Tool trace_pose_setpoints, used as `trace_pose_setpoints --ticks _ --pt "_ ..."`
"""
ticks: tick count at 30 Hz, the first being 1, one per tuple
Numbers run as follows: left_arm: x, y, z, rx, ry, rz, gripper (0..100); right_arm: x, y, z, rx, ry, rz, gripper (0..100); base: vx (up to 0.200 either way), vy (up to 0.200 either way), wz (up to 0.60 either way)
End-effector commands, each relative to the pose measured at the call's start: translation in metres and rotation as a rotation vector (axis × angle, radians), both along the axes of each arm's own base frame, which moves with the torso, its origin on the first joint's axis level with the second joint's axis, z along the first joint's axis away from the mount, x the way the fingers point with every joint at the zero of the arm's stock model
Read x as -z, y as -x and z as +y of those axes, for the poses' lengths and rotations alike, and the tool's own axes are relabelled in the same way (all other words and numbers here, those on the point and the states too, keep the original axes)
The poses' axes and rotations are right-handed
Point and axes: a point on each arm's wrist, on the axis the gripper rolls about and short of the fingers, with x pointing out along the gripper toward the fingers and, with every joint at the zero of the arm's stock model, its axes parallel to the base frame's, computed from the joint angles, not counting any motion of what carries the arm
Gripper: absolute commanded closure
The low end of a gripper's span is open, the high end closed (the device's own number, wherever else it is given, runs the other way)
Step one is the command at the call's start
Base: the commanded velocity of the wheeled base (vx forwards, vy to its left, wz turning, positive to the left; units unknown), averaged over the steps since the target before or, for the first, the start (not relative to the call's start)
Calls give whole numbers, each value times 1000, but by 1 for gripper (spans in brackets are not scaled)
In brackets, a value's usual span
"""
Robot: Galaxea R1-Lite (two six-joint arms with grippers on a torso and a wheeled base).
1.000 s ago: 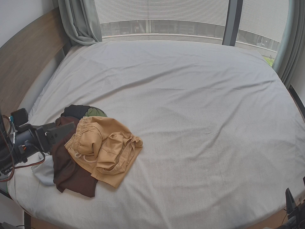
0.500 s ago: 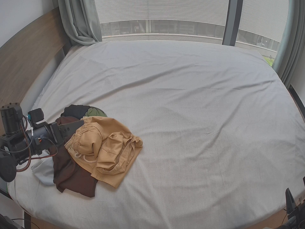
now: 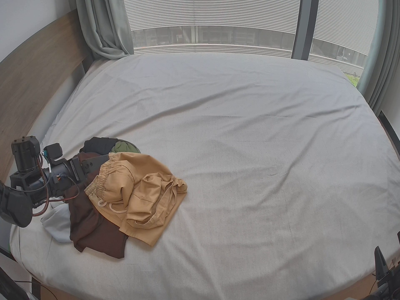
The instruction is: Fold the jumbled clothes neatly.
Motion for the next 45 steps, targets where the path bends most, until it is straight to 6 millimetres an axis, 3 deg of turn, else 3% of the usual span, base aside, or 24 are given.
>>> trace_pose_setpoints --ticks 1,21,33,45 --pt "14 -15 10 -26 30 47 0 5 0 0 0 0 1 0 0 0 0" --pt "65 -59 25 -50 68 70 0 5 0 0 1 -3 1 0 0 0 0" --pt "77 -68 24 -38 73 93 0 5 0 0 1 -3 1 0 0 0 0" --pt "76 -67 4 8 103 94 0 5 0 0 1 -3 1 0 0 0 0"
